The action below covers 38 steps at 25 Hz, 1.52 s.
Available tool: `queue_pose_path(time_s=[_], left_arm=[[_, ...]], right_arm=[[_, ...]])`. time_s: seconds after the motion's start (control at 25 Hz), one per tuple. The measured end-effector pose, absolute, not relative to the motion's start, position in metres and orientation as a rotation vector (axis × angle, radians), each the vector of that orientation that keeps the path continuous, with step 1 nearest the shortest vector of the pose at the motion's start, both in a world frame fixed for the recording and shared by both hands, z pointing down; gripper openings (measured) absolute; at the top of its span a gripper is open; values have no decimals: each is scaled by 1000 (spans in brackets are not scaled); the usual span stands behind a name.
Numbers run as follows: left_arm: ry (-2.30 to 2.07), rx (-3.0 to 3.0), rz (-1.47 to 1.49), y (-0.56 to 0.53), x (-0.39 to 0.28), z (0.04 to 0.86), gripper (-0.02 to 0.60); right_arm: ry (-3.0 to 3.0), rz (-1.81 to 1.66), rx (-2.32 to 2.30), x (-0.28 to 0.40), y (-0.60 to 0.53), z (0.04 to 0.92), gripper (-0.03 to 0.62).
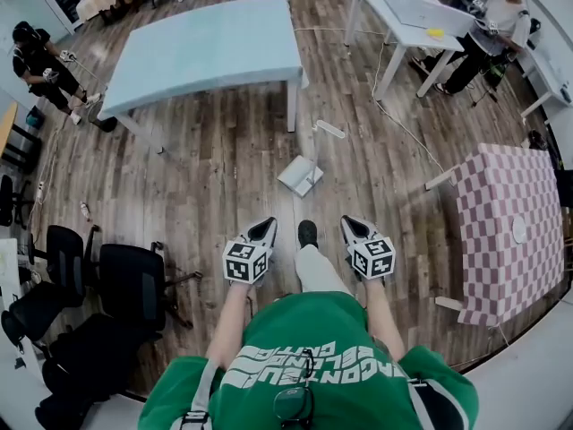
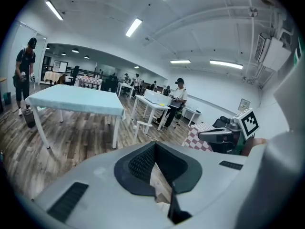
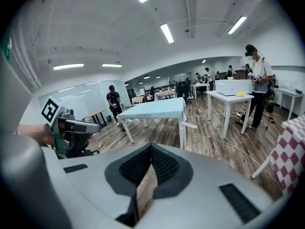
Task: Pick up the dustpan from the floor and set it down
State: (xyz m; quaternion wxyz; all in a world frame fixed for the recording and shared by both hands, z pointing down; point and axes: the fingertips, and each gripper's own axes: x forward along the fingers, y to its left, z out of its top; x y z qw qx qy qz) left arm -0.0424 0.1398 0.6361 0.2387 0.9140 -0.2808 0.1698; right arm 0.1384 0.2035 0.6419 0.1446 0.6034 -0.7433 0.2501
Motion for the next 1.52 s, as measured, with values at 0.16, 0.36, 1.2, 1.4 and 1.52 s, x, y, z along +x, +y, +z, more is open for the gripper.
queue_pose_path(time_s=[0.16, 0.36, 1.2, 1.4, 1.52], left_arm=[[-788, 2492, 466, 84, -16, 631, 3], [-802, 2479, 462, 18, 21, 626, 3], [-879, 2425, 450, -74, 89, 633, 3], [-904, 2386, 440, -88, 80, 639, 3], [-904, 2380, 447, -99, 75, 641, 3]], right_arm=[[-2133, 714, 1724, 174, 144, 638, 9], [-2140, 698, 1711, 214, 66, 628, 9], [-2129, 698, 1579, 285, -58, 658, 9], [-2121, 691, 1558, 282, -67, 658, 9], [-2135, 710, 1538, 279, -75, 657, 9]])
